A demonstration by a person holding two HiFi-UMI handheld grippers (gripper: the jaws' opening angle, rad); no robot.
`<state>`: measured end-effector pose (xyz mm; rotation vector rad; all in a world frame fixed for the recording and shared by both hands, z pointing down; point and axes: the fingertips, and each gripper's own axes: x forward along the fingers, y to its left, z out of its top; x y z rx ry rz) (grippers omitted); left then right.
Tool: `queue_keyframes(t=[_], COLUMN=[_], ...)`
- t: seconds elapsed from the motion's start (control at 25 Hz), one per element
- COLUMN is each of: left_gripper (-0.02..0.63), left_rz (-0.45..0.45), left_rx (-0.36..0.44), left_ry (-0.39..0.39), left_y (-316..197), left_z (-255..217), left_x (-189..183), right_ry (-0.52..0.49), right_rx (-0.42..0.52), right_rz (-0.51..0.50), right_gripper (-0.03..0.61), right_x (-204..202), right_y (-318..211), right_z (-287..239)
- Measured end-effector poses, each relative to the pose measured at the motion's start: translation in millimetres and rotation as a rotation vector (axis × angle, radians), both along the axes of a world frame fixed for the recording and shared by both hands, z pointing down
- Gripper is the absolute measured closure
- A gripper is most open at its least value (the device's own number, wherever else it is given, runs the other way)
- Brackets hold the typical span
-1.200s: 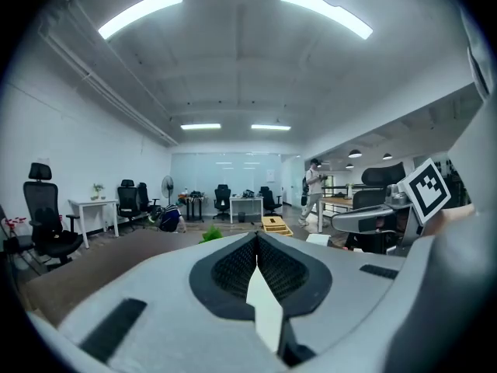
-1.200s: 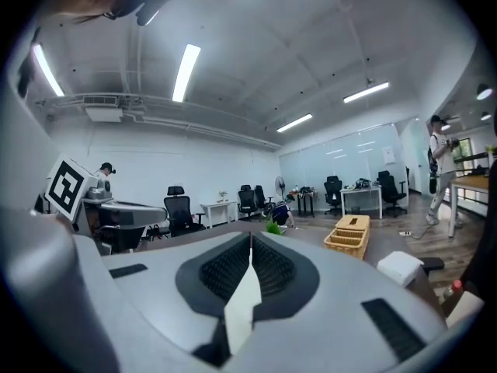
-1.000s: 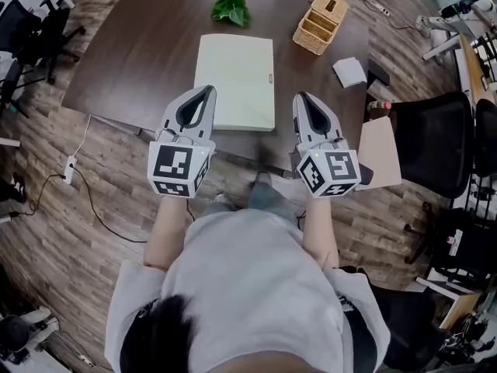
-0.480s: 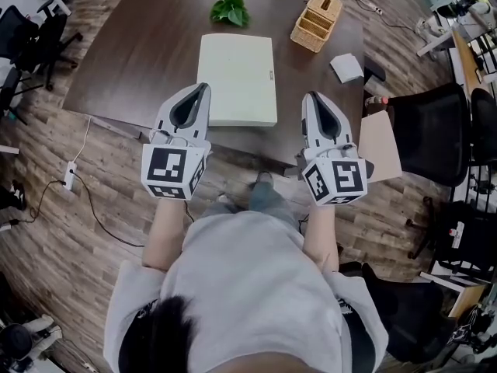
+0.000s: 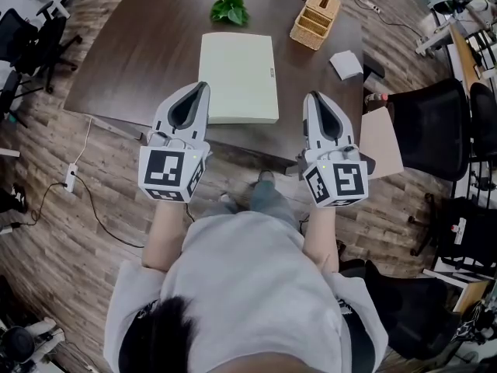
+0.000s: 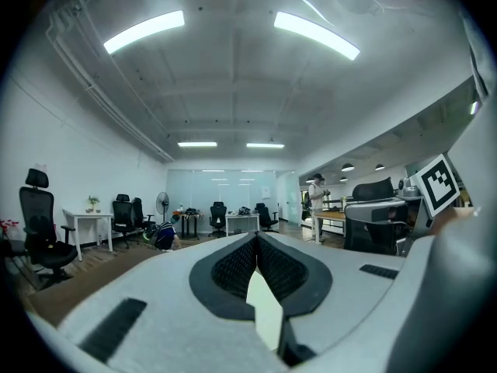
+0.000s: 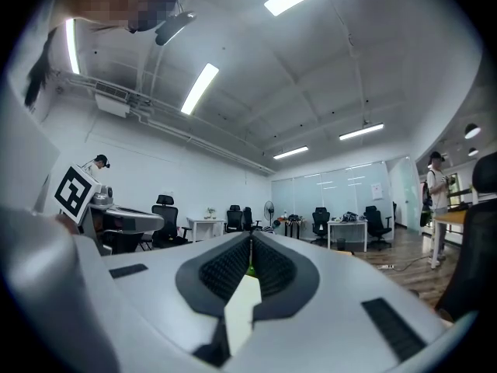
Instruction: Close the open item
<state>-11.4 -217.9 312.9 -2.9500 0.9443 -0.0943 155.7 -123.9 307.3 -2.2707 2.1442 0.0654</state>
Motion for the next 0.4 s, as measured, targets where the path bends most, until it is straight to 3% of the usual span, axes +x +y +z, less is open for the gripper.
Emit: queue_keyframes(t=[0.4], left_gripper=[0.604], left_rz=[0.003], left_rx=[0.008], left_ry=[0.008], left_y=[5.4], left_z=[-4.9], left_x=[-3.5], right_ry=[0.009], right_rx=[0.011], right_rz=[-0.005], right_gripper=[0.565], right_x=[-6.8], right_y=[4.3], right_z=[-4.4])
